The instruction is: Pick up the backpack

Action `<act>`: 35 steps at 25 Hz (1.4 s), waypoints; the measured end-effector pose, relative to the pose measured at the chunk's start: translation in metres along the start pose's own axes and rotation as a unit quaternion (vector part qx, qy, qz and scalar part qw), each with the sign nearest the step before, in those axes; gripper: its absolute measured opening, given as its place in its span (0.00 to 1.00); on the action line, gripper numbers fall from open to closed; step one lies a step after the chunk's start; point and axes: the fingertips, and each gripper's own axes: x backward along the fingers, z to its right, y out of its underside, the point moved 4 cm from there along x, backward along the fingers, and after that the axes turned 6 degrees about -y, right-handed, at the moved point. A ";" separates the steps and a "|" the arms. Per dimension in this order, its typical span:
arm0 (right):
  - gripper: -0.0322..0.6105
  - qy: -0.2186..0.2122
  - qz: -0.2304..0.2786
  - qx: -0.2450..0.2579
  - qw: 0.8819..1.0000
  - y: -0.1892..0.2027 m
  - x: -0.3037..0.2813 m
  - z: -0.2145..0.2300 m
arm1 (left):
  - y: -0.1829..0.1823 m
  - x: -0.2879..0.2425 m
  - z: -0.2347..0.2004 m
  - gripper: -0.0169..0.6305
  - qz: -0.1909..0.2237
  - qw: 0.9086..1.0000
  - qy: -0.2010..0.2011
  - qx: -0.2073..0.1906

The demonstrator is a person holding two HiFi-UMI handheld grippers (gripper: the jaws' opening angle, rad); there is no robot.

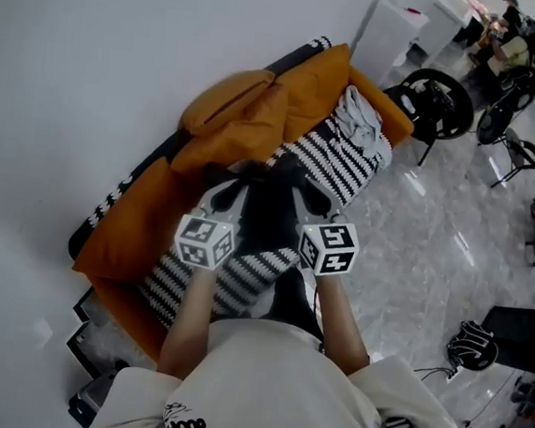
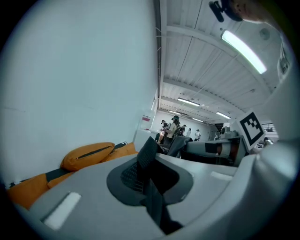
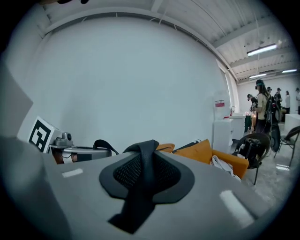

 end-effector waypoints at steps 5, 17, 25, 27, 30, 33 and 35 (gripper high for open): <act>0.16 0.022 0.029 0.006 0.999 -0.025 0.032 -0.010 | -0.031 0.013 0.021 0.04 0.015 0.999 0.027 -0.018; 0.16 0.049 0.057 0.070 0.995 -0.079 0.093 -0.048 | -0.092 0.058 0.059 0.04 0.057 0.992 0.073 -0.089; 0.16 0.053 0.078 0.082 0.992 -0.096 0.123 -0.069 | -0.115 0.086 0.078 0.04 0.076 0.987 0.094 -0.101; 0.16 0.051 0.083 0.083 0.992 -0.102 0.129 -0.069 | -0.122 0.088 0.083 0.04 0.078 0.986 0.097 -0.111; 0.16 0.045 0.086 0.086 0.992 -0.107 0.135 -0.071 | -0.127 0.091 0.090 0.04 0.076 0.984 0.101 -0.126; 0.16 0.041 0.091 0.090 0.991 -0.111 0.146 -0.076 | -0.132 0.099 0.097 0.04 0.080 0.982 0.111 -0.132; 0.16 0.042 0.096 0.092 0.990 -0.115 0.153 -0.077 | -0.137 0.103 0.103 0.04 0.085 0.980 0.118 -0.133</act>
